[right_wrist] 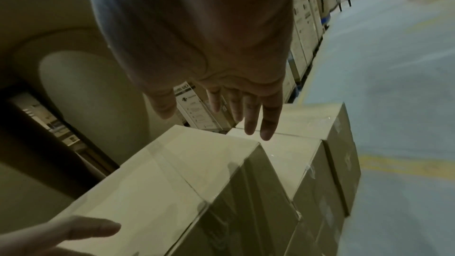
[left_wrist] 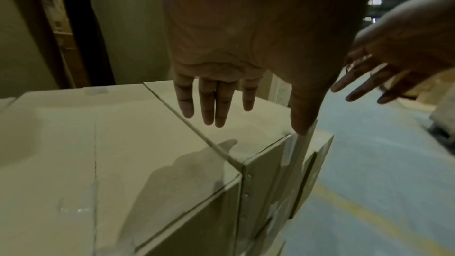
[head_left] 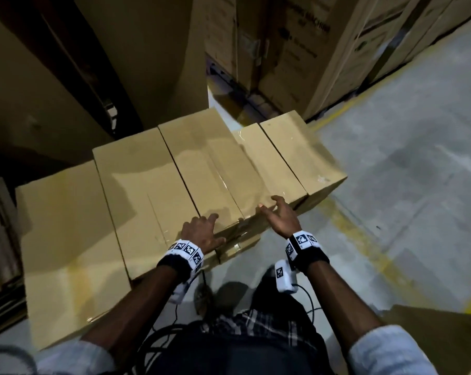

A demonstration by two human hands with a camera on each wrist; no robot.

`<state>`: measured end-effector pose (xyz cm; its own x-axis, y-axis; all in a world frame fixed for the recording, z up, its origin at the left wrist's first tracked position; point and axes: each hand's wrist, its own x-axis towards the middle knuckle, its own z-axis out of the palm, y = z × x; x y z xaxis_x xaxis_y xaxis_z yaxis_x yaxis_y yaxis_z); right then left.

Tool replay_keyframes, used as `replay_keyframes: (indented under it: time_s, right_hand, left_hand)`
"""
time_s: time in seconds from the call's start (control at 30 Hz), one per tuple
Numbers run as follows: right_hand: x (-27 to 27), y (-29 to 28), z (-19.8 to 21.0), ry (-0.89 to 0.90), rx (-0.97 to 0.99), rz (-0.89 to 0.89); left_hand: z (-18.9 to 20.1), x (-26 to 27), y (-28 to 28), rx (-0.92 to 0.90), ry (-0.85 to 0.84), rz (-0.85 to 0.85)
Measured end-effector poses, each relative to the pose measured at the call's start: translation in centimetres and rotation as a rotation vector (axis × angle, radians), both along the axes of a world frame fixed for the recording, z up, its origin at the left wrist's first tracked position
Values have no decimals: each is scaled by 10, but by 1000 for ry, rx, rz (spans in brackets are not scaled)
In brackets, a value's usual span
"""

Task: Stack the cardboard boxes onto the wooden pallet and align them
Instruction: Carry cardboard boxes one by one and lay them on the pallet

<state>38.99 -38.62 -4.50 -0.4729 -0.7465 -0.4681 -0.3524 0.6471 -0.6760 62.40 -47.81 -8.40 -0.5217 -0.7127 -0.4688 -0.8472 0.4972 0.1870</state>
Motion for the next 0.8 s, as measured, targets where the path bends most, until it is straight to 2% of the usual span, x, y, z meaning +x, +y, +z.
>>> replay_keyframes:
  time_s: [0.1,0.23,0.37,0.47,0.57,0.67,0.8]
  right_hand:
    - [-32,-30,-26,-42,86,-5]
    - [-73,-64,-59,-105,203,66]
    - [-98,-78,-83,-223,309,163]
    - [-103,-85,-89,-329,327,148]
    - [-105,-93,-87,-281,315,219]
    - [-118,-100,-81,-252,287,214]
    - [-144,-114,-68,-219,255,228]
  left_hand:
    - [-13,-11,-10,-23,-100,29]
    - [-26,-23,-19,33,-136,226]
    - [-34,-41,0,27,-21,506]
    - [-38,-58,15,121,67,666]
    - [-29,-74,16,147,246,829]
    - [-24,-86,10,192,350,885]
    - [-26,-107,9,206,383,898]
